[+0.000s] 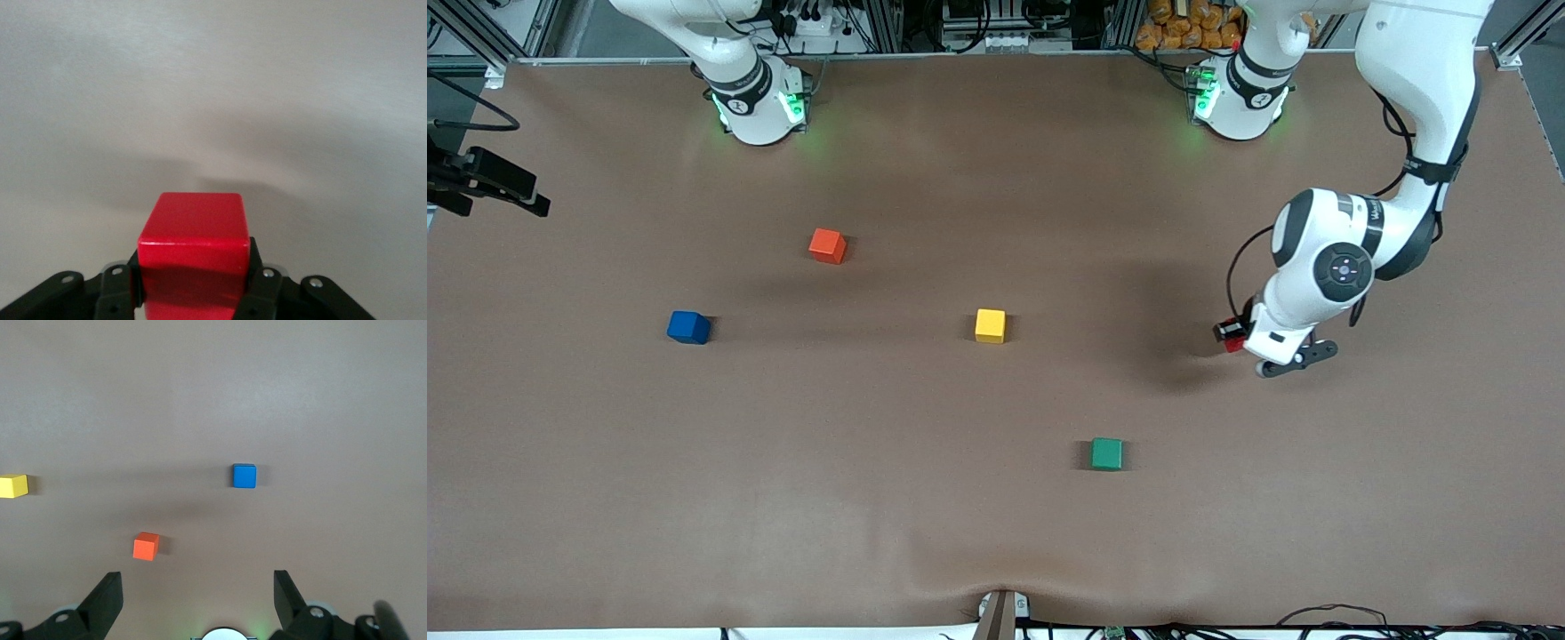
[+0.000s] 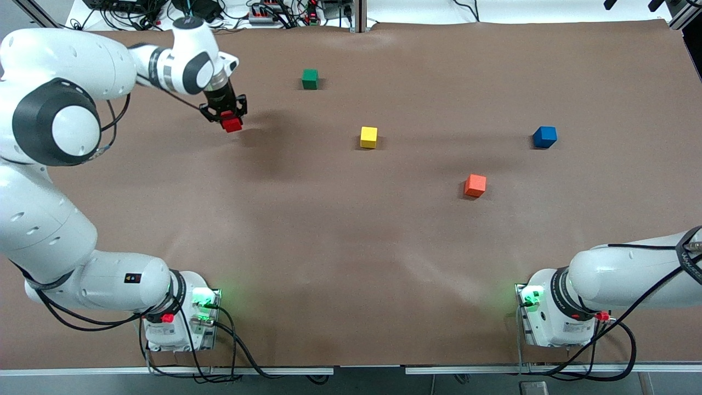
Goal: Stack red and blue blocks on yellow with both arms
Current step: 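Carry the red cube with the left gripper above the yellow cube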
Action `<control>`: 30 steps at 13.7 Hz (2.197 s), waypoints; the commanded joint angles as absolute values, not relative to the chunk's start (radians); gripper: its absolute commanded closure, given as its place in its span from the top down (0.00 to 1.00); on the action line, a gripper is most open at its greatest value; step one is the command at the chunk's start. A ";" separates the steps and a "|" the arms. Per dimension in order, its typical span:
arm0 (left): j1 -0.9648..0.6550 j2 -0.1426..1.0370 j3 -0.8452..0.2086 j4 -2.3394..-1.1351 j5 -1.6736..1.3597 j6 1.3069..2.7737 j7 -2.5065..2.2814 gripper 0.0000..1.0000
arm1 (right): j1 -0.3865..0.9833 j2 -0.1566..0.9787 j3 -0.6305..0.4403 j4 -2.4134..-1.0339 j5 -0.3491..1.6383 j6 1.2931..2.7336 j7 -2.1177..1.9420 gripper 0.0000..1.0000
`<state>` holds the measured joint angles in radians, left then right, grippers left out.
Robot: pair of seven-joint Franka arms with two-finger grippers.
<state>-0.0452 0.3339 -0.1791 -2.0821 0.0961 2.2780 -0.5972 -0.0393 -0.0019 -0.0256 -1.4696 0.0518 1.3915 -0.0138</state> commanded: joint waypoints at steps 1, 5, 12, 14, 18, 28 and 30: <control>-0.041 0.318 -0.230 -1.984 0.115 2.148 -0.633 0.00 | -0.057 0.009 -0.021 -1.448 0.066 1.385 -0.026 1.00; -0.104 0.337 -0.325 -1.855 0.115 2.040 -0.715 0.00 | -0.057 0.009 -0.021 -1.448 0.066 1.385 -0.026 1.00; -0.319 0.495 -0.324 -1.586 0.117 1.948 -0.833 0.00 | -0.066 0.018 -0.021 -1.448 0.066 1.385 -0.026 1.00; -0.351 0.540 -0.324 -1.525 0.117 1.948 -0.827 0.00 | -0.066 0.018 -0.021 -1.448 0.066 1.385 -0.026 1.00; -0.408 0.646 -0.319 -1.395 0.112 1.950 -0.825 0.00 | -0.066 0.020 -0.021 -1.448 0.066 1.387 -0.026 1.00; -0.541 0.799 -0.265 -1.281 0.106 2.077 -0.802 0.00 | -0.068 0.066 -0.023 -1.440 0.049 1.390 -0.029 1.00; -0.572 0.811 -0.256 -1.282 0.107 2.079 -0.805 0.00 | -0.075 0.089 -0.023 -1.440 0.049 1.390 -0.029 1.00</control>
<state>-0.5316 0.7851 -0.2773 -1.3185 0.0964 2.0784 -0.7907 -0.0511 0.0550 -0.0323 -1.4695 0.0508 1.3979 -0.0138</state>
